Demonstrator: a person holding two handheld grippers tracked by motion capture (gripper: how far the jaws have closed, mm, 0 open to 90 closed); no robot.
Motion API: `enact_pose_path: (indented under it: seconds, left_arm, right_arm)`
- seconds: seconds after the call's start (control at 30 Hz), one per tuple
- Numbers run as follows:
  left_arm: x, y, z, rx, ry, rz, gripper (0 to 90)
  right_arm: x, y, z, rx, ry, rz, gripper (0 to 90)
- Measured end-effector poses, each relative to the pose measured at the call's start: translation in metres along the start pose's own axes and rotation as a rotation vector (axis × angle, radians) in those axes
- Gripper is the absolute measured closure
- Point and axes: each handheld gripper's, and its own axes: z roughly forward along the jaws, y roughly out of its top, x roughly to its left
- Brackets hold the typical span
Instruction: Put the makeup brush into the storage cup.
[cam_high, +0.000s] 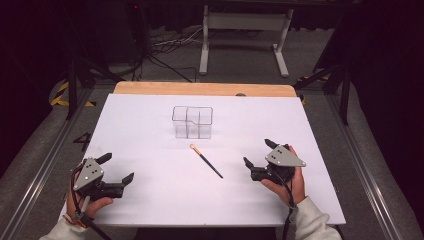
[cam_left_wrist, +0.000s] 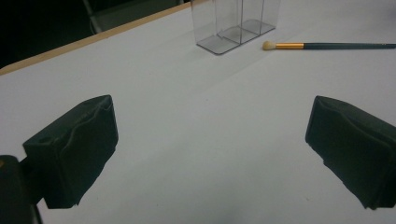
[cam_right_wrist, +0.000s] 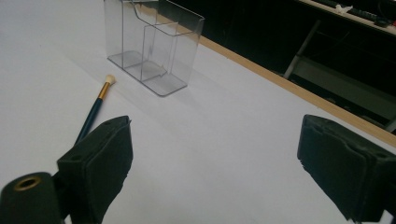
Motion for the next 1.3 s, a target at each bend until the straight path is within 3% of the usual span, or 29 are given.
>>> enact_pose_path:
  seconds: [0.13,0.23,0.43,0.53,0.6,0.63,0.67,0.7,0.73,0.8,0.87,1.07,1.2,1.3]
  left_arm:
    - [-0.001,0.0,0.004,0.014,-0.013,0.0,3.5]
    - [-0.002,0.001,0.005,0.022,-0.017,0.006,3.5]
    - [-0.003,0.001,0.004,0.018,-0.016,0.006,4.1]
    - [-0.004,0.001,0.005,0.024,-0.025,0.007,4.1]
    - [-0.004,0.001,0.005,0.024,-0.035,0.008,4.1]
    - [-0.004,0.001,0.005,0.024,-0.035,0.008,4.1]
    - [-0.004,0.001,0.006,0.027,-0.035,0.009,4.1]
    - [-0.004,0.001,0.006,0.029,-0.036,0.008,4.1]
    - [-0.004,0.001,0.006,0.029,-0.046,0.006,4.4]
    - [-0.004,0.001,0.006,0.032,-0.044,0.009,4.5]
    - [-0.004,0.001,0.007,0.034,-0.048,0.008,4.5]
    - [-0.003,0.0,0.007,0.035,-0.053,0.0,4.5]
    - [-0.004,0.0,0.008,0.039,-0.06,0.004,4.5]
    - [-0.004,0.0,0.008,0.041,-0.064,0.004,4.5]
  right_arm:
    - [0.002,0.002,0.006,0.016,0.017,0.002,11.6]
    - [0.002,0.005,0.008,0.043,0.058,0.016,19.6]
    - [0.004,0.027,0.019,0.182,0.186,0.038,22.9]
    - [0.01,0.043,0.033,0.267,0.239,0.023,24.4]
    - [0.016,0.052,0.042,0.323,0.246,-0.003,25.1]
    - [0.016,0.052,0.042,0.323,0.246,-0.003,25.1]
    - [0.022,0.064,0.057,0.391,0.246,-0.017,26.1]
    - [0.022,0.064,0.057,0.391,0.246,-0.017,26.1]
    - [0.027,0.071,0.07,0.448,0.269,-0.02,26.7]
    - [0.031,0.077,0.082,0.484,0.276,-0.035,28.9]
    - [0.038,0.083,0.097,0.558,0.321,-0.043,29.6]
    - [0.054,0.086,0.136,0.729,0.399,-0.054,31.6]
    - [0.06,0.083,0.154,0.807,0.396,-0.067,35.4]
    - [0.064,0.082,0.164,0.832,0.402,-0.074,41.8]
